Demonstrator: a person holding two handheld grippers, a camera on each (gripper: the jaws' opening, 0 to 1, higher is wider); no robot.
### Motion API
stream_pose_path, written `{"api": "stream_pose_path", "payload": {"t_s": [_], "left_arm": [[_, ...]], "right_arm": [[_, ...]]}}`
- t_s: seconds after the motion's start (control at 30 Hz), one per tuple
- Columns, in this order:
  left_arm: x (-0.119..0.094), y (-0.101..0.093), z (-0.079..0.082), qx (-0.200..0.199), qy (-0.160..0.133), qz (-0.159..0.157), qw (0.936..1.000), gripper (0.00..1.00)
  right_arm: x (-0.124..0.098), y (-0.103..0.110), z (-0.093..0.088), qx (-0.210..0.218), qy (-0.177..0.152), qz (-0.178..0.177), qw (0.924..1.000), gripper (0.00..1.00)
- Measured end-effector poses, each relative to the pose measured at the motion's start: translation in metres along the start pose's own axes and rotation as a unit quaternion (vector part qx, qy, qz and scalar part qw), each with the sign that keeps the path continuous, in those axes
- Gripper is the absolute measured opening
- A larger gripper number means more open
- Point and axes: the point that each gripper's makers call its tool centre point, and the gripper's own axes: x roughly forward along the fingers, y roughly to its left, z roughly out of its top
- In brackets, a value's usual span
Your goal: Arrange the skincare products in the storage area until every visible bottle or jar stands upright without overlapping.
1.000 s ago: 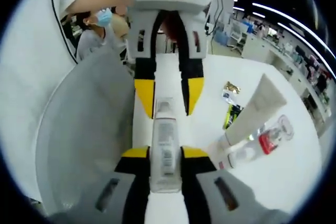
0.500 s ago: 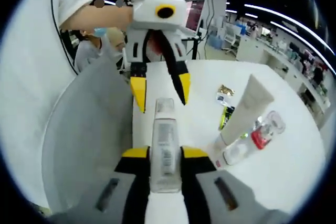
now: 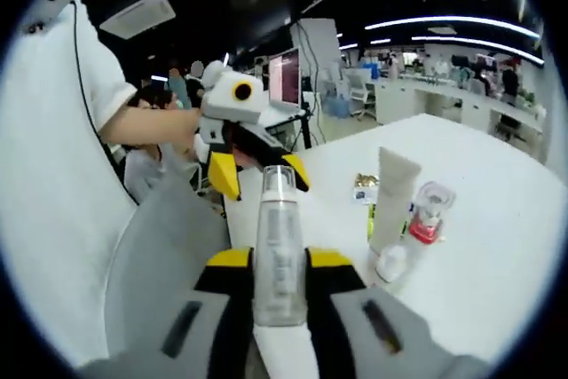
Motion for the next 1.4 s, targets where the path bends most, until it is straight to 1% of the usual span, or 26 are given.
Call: {"api": "stream_pose_path", "payload": {"t_s": [0.1,0.13,0.3,0.43,0.5,0.63,0.77,0.93,1.03,1.1,1.2,1.23,1.33,1.37,1.4], "left_arm": [[0.002,-0.006,0.009,-0.018,-0.03,-0.012,0.9993,0.41],[0.002,-0.009,0.015,-0.026,-0.047,-0.018,0.9984,0.41],[0.004,-0.019,0.025,-0.043,-0.081,-0.034,0.9952,0.37],[0.005,-0.027,0.034,-0.048,-0.103,-0.046,0.9925,0.33],[0.005,-0.028,0.036,-0.048,-0.109,-0.047,0.9918,0.29],[0.006,-0.029,0.04,-0.054,-0.123,-0.045,0.9899,0.25],[0.006,-0.028,0.043,-0.057,-0.133,-0.043,0.9886,0.24],[0.005,-0.029,0.046,-0.066,-0.138,-0.05,0.987,0.23],[0.005,-0.03,0.047,-0.073,-0.137,-0.054,0.9864,0.21],[0.005,-0.032,0.049,-0.069,-0.13,-0.054,0.9876,0.21],[0.006,-0.035,0.049,-0.059,-0.11,-0.055,0.9907,0.2],[0.006,-0.036,0.048,-0.048,-0.097,-0.056,0.9925,0.2],[0.007,-0.039,0.045,-0.034,-0.069,-0.058,0.9954,0.19],[0.007,-0.04,0.043,-0.027,-0.051,-0.058,0.9966,0.19],[0.008,-0.041,0.042,-0.02,-0.042,-0.058,0.9972,0.19]], "right_arm": [[0.002,0.004,0.01,0.02,-0.03,0.006,0.9993,0.2],[0.002,0.006,0.014,0.03,-0.044,0.007,0.9986,0.2],[0.006,0.014,0.025,0.062,-0.088,0.02,0.9939,0.21],[0.007,0.016,0.03,0.082,-0.112,0.024,0.99,0.21],[0.008,0.016,0.033,0.094,-0.127,0.024,0.9871,0.21],[0.008,0.016,0.04,0.118,-0.157,0.025,0.9802,0.21],[0.009,0.016,0.041,0.131,-0.169,0.024,0.9764,0.21],[0.009,0.017,0.043,0.144,-0.181,0.025,0.9725,0.21],[0.01,0.018,0.044,0.145,-0.182,0.028,0.9722,0.21],[0.011,0.019,0.044,0.144,-0.179,0.028,0.9729,0.22],[0.013,0.02,0.042,0.142,-0.173,0.027,0.9743,0.22],[0.014,0.022,0.041,0.136,-0.169,0.026,0.9758,0.22],[0.015,0.024,0.037,0.123,-0.152,0.022,0.9805,0.22],[0.016,0.025,0.034,0.111,-0.143,0.02,0.9833,0.23],[0.017,0.026,0.033,0.107,-0.138,0.018,0.9845,0.23]]}}
